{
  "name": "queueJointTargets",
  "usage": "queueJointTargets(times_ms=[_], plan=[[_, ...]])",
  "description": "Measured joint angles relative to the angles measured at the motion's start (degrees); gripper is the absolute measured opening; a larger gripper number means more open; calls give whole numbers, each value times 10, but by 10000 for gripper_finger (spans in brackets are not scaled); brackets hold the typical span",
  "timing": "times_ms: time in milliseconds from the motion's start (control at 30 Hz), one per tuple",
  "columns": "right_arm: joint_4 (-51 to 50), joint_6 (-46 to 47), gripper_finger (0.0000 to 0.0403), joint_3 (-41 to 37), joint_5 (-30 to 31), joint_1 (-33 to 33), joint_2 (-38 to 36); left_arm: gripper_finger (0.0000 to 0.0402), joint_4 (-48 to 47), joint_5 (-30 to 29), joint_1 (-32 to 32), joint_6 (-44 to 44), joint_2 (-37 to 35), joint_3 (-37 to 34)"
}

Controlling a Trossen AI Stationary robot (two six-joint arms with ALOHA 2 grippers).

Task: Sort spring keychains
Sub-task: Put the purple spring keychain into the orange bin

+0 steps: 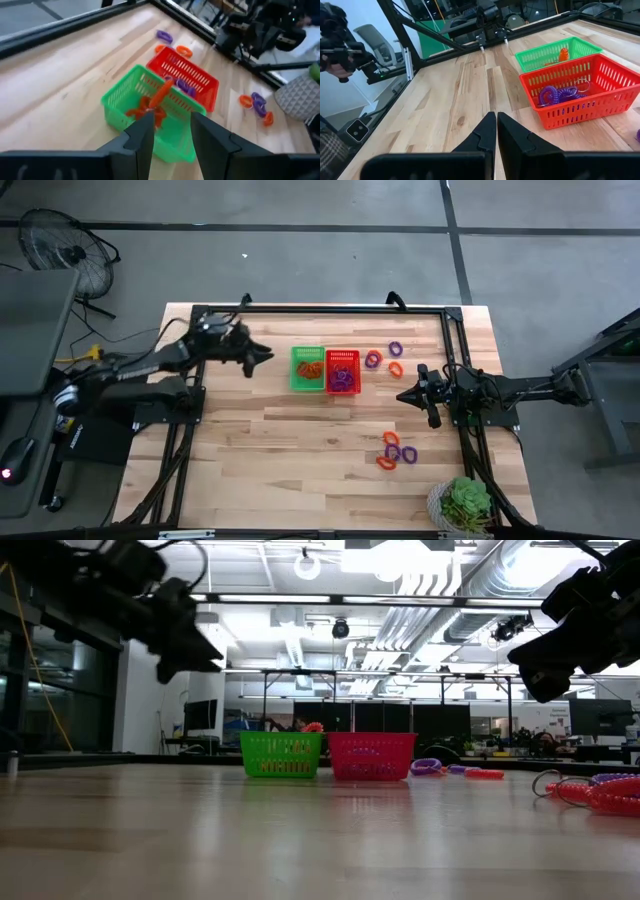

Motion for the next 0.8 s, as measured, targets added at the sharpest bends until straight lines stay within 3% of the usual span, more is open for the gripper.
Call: queueJointTargets(times_ms=[367,633,800], plan=[[0,0,12,0,0,0,0,126,11,-32,0,-153,-227,-126],[0,0,12,0,0,0,0,126,11,-16,0,-162,-316,-160],[0,0,12,0,0,0,0,126,12,-51,0,-179,-348,-180]])
